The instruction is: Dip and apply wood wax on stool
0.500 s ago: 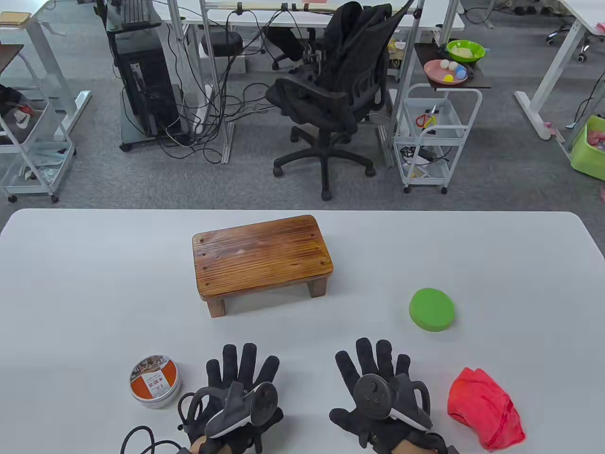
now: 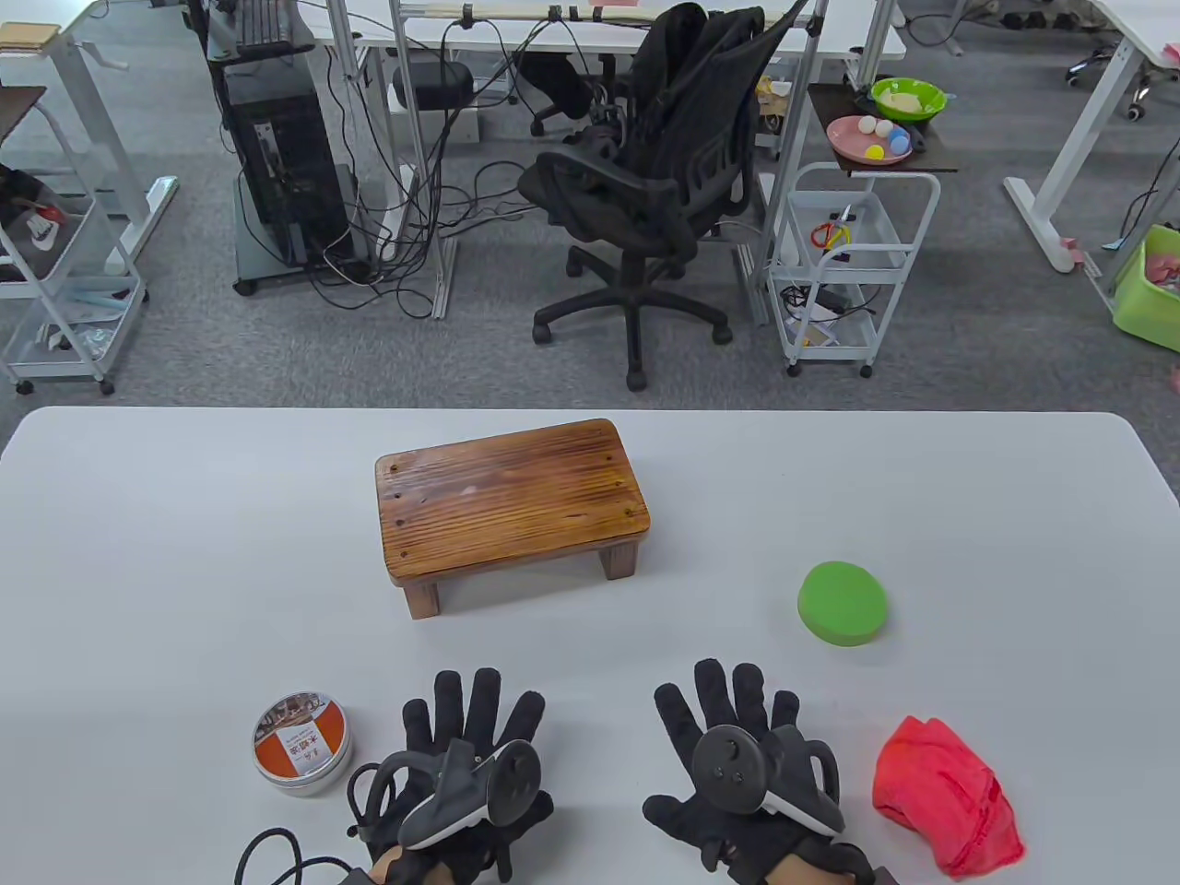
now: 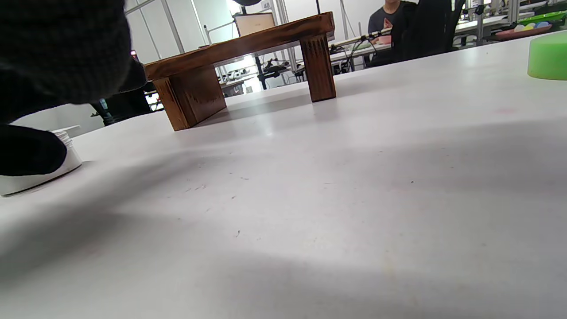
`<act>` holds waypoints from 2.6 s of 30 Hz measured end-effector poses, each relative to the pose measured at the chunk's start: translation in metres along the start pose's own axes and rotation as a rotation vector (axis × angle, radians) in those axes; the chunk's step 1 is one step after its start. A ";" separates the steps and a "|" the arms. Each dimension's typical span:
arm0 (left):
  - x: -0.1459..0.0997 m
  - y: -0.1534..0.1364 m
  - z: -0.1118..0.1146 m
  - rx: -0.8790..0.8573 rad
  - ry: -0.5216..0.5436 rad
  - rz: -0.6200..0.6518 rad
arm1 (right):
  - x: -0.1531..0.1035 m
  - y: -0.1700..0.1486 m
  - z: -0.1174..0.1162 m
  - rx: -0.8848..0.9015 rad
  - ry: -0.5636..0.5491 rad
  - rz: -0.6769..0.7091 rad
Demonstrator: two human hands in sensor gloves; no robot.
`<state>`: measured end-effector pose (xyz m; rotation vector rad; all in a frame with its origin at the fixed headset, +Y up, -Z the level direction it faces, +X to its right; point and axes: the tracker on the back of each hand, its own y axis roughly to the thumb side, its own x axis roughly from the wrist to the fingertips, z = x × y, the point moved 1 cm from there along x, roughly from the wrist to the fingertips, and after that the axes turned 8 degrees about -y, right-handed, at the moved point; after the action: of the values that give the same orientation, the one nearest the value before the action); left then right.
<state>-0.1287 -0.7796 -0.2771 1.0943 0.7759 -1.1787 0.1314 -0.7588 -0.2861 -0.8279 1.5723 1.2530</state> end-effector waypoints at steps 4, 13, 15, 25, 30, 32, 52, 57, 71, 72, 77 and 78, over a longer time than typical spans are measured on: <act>0.001 -0.007 -0.009 -0.103 0.035 0.008 | -0.001 -0.001 0.002 0.002 -0.009 -0.003; 0.044 -0.052 -0.033 -1.123 -0.001 0.079 | -0.001 -0.001 0.002 0.009 0.001 0.010; 0.064 -0.060 -0.029 -1.393 -0.069 0.085 | -0.001 -0.001 0.002 0.014 0.003 0.014; 0.127 -0.076 0.008 -2.175 -0.117 0.028 | -0.001 -0.004 0.002 0.055 0.013 0.015; 0.142 -0.083 0.015 -2.309 -0.068 -0.012 | -0.001 -0.003 0.000 0.070 0.032 0.023; 0.148 -0.086 0.017 -2.332 -0.051 -0.033 | 0.000 -0.003 -0.001 0.070 0.041 0.023; 0.174 -0.088 0.027 -2.483 0.026 -0.026 | 0.003 -0.006 -0.003 0.108 0.069 0.016; 0.175 -0.088 0.029 -2.481 0.058 -0.007 | 0.003 -0.007 -0.003 0.114 0.066 0.011; 0.152 -0.079 0.015 -2.338 0.097 -0.033 | -0.003 -0.003 0.006 0.113 0.021 0.045; 0.149 -0.077 0.015 -2.331 0.092 -0.027 | -0.004 -0.003 0.008 0.115 0.013 0.047; 0.128 -0.058 0.012 -2.332 0.054 0.020 | -0.010 -0.001 0.016 0.122 -0.032 0.061; 0.125 -0.055 0.012 -2.334 0.049 0.027 | -0.010 -0.001 0.017 0.122 -0.037 0.063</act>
<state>-0.1520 -0.8316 -0.4012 -0.8422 1.3731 0.2801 0.1403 -0.7430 -0.2776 -0.6789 1.6380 1.1972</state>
